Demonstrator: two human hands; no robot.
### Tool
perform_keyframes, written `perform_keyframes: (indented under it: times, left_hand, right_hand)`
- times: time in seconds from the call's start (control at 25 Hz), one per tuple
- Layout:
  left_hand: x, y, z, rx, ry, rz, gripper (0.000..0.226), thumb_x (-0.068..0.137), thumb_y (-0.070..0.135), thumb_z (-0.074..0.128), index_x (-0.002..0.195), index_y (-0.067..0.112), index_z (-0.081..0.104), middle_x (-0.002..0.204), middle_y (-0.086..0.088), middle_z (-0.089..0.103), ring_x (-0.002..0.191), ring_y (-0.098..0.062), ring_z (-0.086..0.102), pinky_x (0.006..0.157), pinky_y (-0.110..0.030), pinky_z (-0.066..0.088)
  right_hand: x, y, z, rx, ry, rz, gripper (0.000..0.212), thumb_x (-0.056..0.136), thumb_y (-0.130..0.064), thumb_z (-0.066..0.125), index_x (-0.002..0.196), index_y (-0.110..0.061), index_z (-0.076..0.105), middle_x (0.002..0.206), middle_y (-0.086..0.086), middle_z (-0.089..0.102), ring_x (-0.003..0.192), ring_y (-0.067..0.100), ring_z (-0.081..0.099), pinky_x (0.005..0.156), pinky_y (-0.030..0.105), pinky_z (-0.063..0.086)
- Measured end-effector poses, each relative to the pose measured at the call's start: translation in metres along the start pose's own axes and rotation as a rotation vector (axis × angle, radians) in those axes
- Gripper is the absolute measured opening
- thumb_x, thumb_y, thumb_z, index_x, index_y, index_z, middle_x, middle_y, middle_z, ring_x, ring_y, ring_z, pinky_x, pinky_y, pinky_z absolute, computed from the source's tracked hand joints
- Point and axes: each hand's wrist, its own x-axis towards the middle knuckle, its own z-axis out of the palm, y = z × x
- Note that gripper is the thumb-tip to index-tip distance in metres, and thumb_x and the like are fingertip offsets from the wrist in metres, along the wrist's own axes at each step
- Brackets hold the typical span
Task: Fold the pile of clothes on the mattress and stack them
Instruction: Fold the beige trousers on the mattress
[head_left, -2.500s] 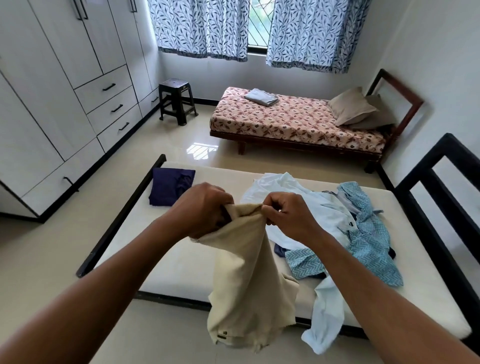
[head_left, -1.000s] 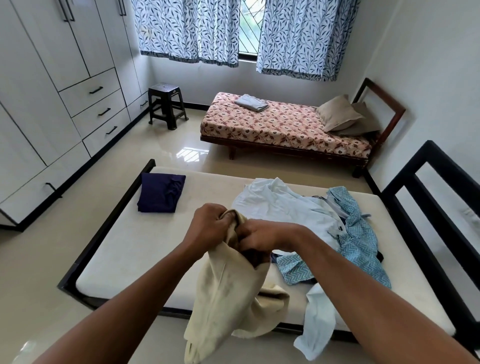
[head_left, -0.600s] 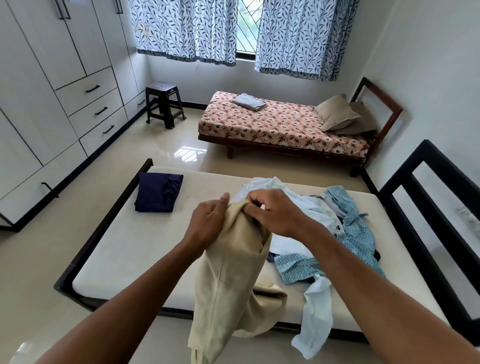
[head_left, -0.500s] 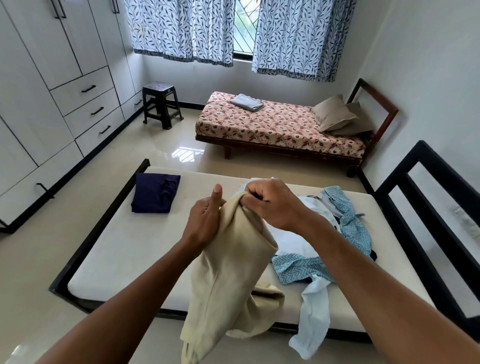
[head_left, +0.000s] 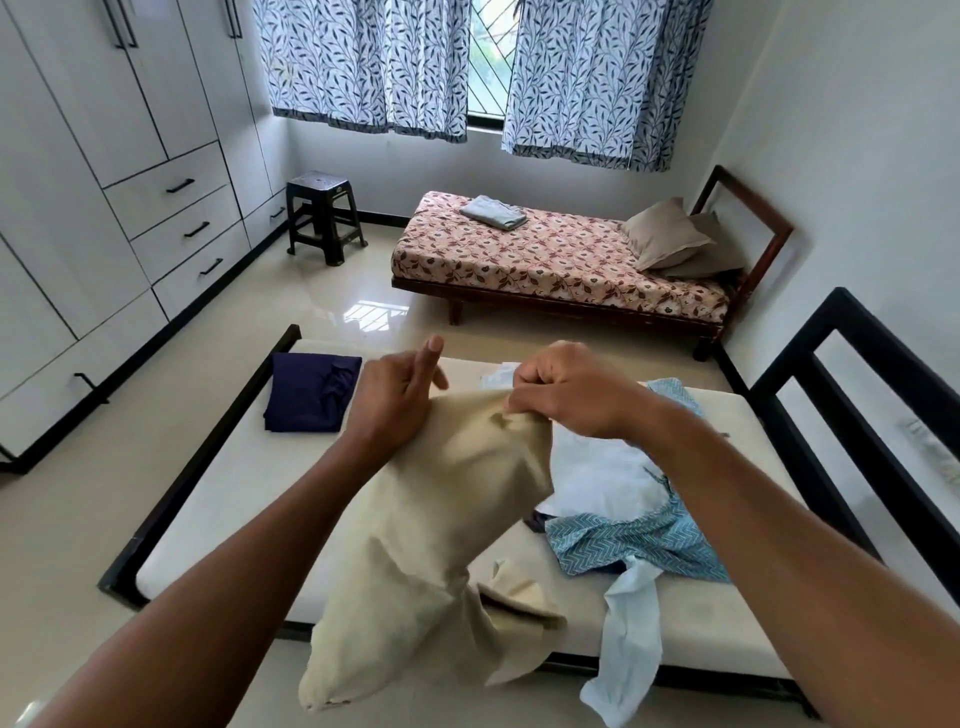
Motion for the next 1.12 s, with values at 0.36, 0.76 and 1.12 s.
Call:
perform_keyframes:
  times: [0.36,0.76,1.12]
  left_hand:
    - [-0.024,0.039,-0.014,-0.015,-0.184,0.121,0.054,0.089,0.074,0.057,0.071,0.022,0.059,0.060,0.005,0.060,0.055,-0.014,0.058,0.054,-0.036,0.049]
    - [-0.029,0.015,-0.009,-0.022,-0.120,0.015,0.047,0.100,0.041,0.064,0.066,0.009,0.058,0.054,0.006,0.044,0.052,-0.006,0.038,0.048,-0.037,0.038]
    - [-0.041,-0.004,-0.008,-0.285,-0.163,-0.346,0.042,0.105,0.034,0.057,0.082,0.004,0.075,0.069,-0.014,0.070,0.067,-0.034,0.072,0.054,-0.044,0.063]
  right_hand:
    - [0.014,-0.013,0.011,1.060,0.534,0.407,0.018,0.090,-0.009,0.074,0.076,-0.009,0.062,0.051,0.000,0.053,0.038,0.006,0.052,0.031,0.015,0.024]
    - [0.010,0.017,0.033,0.616,0.508,0.281,0.020,0.088,-0.027,0.081,0.092,-0.008,0.075,0.070,0.007,0.072,0.054,0.016,0.063,0.047,0.026,0.051]
    - [0.009,0.070,0.044,0.606,0.547,0.308,0.015,0.098,-0.006,0.066,0.086,-0.012,0.074,0.081,0.008,0.071,0.077,0.018,0.067,0.063,0.027,0.056]
